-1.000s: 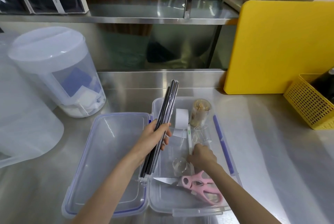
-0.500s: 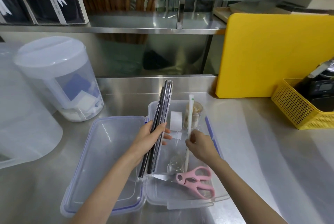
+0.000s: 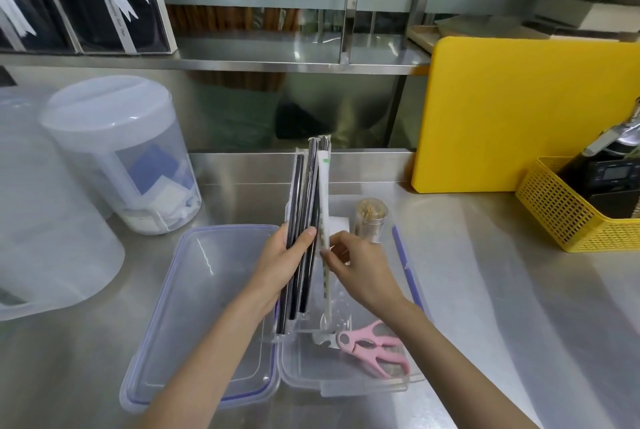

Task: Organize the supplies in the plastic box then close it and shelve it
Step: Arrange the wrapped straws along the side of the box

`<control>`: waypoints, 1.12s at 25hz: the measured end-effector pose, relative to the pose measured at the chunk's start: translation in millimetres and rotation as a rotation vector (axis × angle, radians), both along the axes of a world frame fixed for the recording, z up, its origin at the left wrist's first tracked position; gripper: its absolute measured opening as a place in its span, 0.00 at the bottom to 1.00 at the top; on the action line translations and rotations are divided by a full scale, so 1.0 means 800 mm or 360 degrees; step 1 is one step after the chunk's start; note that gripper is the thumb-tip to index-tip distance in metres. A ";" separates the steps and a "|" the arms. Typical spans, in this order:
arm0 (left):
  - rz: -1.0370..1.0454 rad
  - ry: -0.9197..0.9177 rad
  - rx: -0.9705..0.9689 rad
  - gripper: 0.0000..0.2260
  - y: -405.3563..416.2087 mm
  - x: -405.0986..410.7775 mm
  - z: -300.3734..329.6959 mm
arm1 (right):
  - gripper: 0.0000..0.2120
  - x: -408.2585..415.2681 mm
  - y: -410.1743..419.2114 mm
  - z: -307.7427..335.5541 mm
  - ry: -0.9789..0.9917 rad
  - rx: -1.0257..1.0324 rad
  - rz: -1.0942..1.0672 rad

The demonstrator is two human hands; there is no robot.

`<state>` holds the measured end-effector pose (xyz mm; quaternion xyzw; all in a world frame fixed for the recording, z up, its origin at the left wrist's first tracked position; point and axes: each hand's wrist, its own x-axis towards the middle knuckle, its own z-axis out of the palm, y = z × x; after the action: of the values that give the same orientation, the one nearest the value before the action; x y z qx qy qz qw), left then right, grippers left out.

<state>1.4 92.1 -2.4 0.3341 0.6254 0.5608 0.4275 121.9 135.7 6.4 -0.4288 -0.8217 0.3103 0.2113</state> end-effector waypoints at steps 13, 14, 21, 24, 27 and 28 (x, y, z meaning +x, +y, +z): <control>-0.0020 -0.0149 0.0090 0.05 -0.002 0.009 0.006 | 0.09 -0.002 -0.006 -0.002 0.0004 0.0020 0.0243; 0.0009 -0.0194 0.0091 0.05 -0.002 0.007 0.005 | 0.10 -0.001 -0.006 -0.001 0.0013 -0.0009 0.0236; 0.0273 -0.0330 0.0036 0.06 -0.002 -0.005 0.002 | 0.09 0.011 0.004 -0.002 0.0056 -0.0157 0.0061; 0.0295 -0.0311 0.0034 0.06 -0.005 -0.011 0.001 | 0.11 0.020 0.002 -0.015 -0.0191 -0.0241 0.0201; 0.0297 -0.0282 0.0030 0.06 -0.007 -0.018 0.000 | 0.14 0.021 -0.008 -0.035 -0.0436 -0.0358 0.0376; 0.0305 -0.0285 0.0031 0.06 -0.007 -0.020 -0.001 | 0.16 0.020 -0.012 -0.042 -0.0501 -0.0391 0.0428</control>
<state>-14.2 86.5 -2.8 0.2255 0.6083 0.6328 0.4227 137.8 126.3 -27.3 -0.3811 -0.8503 0.3627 -0.0164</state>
